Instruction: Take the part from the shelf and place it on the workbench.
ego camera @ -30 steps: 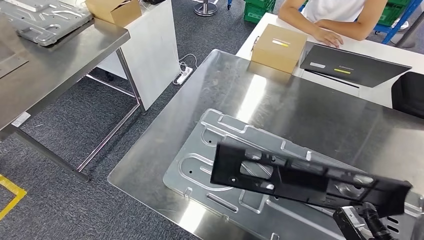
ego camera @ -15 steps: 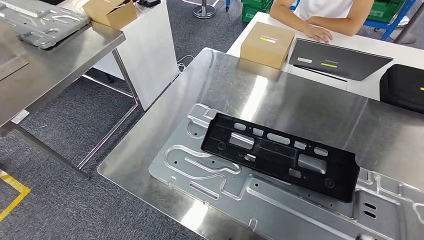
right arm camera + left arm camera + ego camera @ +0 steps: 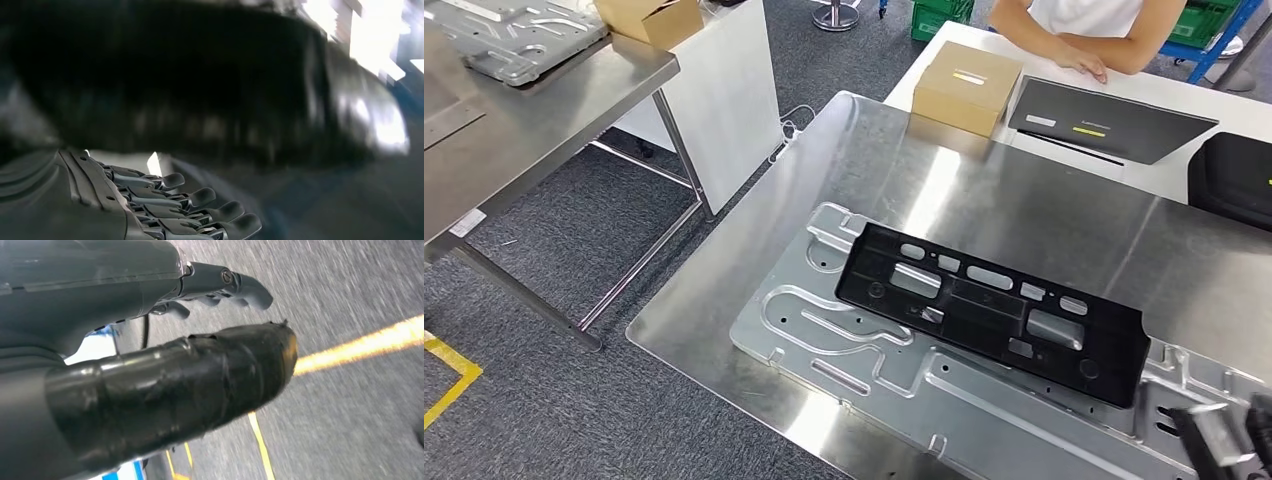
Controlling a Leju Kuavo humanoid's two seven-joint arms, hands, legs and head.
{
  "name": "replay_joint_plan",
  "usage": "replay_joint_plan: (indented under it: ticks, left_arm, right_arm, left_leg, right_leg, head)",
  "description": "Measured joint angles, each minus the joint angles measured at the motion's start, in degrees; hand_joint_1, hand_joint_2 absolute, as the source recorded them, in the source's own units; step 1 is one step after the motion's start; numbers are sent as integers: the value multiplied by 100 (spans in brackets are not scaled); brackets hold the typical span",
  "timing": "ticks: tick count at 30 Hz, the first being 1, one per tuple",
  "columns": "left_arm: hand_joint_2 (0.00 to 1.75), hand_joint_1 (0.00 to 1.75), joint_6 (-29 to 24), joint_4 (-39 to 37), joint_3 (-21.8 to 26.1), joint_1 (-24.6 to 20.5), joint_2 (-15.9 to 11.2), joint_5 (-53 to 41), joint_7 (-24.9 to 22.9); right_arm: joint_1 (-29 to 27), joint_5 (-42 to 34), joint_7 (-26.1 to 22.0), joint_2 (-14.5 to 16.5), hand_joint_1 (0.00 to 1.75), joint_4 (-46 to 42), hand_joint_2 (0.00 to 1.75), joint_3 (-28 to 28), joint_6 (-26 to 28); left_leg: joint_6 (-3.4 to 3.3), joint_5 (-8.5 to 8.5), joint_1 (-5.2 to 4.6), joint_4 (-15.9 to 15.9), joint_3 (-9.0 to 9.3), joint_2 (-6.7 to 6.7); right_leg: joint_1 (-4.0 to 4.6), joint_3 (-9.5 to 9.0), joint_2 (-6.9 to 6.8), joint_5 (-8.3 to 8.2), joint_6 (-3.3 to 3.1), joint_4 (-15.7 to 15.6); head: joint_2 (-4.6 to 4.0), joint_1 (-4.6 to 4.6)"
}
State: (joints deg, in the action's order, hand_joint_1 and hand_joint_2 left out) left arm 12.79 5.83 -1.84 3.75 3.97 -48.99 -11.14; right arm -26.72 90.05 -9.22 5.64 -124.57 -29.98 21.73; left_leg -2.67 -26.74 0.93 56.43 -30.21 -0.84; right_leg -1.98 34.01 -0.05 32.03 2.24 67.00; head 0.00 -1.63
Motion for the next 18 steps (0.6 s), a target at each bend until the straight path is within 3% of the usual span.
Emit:
replay_joint_plan:
  ticks: [1,3,7,9,11,12,13,14,17,18]
  left_arm:
    - [0,0,-1,-1,-1,4,19,3,-5]
    - [0,0,0,-2,-2,5,38,12,-9]
    - [0,0,2,-5,-3,13,66,25,-10]
    - [0,0,0,-6,-4,5,74,32,-9]
    - [0,0,-8,-6,-4,2,75,36,-8]
    - [0,0,-16,-6,-4,2,75,36,-8]
    - [0,0,-27,-6,-4,3,75,36,-9]
    - [0,0,-42,-6,-4,3,75,35,-9]
    - [0,0,-82,-6,-8,-15,71,32,-9]
    - [0,0,-92,-6,-9,-23,70,29,-8]
  right_arm:
    - [115,-1,-647,192,0,-78,0,-108,323]
    - [263,-7,-1358,520,0,-219,0,-300,696]
    - [414,-20,-1376,896,0,-344,0,-449,779]
    - [472,-20,-1383,1028,0,-344,0,-474,767]
    - [501,-20,-1423,1122,0,-344,0,-487,753]
    - [509,-20,-1434,1159,0,-343,0,-495,741]
    - [513,-20,-1431,1188,0,-343,0,-501,718]
    - [514,-20,-1410,1211,0,-342,0,-505,681]
    - [510,-20,-1373,1264,0,-342,0,-511,546]
    - [508,-20,-1379,1276,0,-341,0,-515,513]
  left_leg:
    - [44,-27,15,71,-38,7]
    - [136,-63,21,216,-127,28]
    - [285,-104,45,322,-244,38]
    - [309,-471,64,704,-410,39]
    - [309,-957,64,1425,-652,41]
    - [301,-1102,61,1711,-709,41]
    - [283,-1149,57,1822,-674,42]
    - [251,-1093,48,1687,-510,42]
    - [118,-747,-24,413,364,46]
    - [95,-678,-60,128,528,47]
  right_leg:
    - [-18,-151,12,-154,42,-343]
    - [-18,-287,47,-298,34,-718]
    - [29,-153,64,-385,-187,-688]
    - [38,-65,41,-479,-309,-714]
    - [78,67,25,-580,-367,-711]
    - [104,142,21,-635,-375,-708]
    - [129,213,20,-692,-378,-705]
    - [152,278,21,-751,-377,-702]
    - [179,406,26,-922,-342,-705]
    - [174,425,21,-975,-311,-714]
  head:
    - [0,1]
    - [1,-5]
    - [1,-13]
    - [0,-13]
    - [0,-15]
    - [0,-15]
    - [0,-16]
    - [1,-15]
    - [1,-12]
    - [1,-14]
